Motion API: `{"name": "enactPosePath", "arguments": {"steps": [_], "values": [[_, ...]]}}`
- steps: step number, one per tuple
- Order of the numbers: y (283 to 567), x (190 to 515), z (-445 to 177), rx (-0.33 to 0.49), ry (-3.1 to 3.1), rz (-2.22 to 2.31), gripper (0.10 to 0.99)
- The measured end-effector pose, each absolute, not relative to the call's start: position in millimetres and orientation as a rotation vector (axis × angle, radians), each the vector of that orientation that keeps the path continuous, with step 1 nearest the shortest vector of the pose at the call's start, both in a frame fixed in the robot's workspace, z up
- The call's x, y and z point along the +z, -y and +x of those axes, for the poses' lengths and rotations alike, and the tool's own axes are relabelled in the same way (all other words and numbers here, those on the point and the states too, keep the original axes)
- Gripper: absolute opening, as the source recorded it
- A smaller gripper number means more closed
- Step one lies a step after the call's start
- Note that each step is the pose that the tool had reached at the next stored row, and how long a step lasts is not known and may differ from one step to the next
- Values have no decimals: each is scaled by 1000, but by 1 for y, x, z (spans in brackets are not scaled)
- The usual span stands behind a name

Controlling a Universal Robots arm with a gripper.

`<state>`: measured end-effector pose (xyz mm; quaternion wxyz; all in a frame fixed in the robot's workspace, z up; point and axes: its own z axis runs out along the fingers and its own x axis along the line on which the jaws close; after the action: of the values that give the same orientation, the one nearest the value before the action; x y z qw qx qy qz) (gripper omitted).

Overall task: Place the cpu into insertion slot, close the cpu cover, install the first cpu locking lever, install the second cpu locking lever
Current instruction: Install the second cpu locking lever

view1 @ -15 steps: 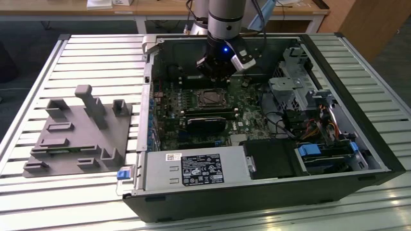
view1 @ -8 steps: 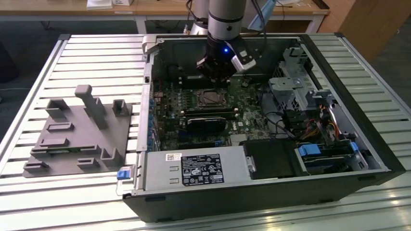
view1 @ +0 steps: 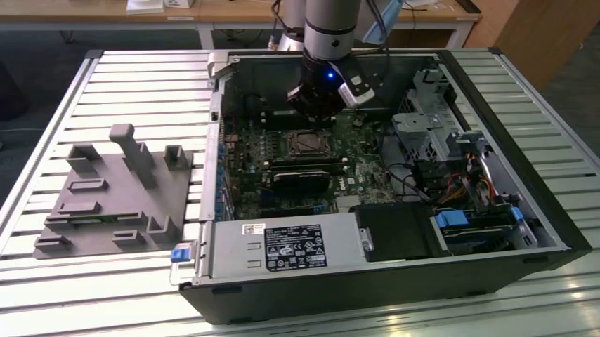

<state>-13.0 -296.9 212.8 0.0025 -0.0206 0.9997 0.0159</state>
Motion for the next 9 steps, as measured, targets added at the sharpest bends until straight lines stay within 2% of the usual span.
{"name": "enactPosePath", "arguments": {"steps": [9], "values": [[297,240,-13,50,-3135,-65,106]]}}
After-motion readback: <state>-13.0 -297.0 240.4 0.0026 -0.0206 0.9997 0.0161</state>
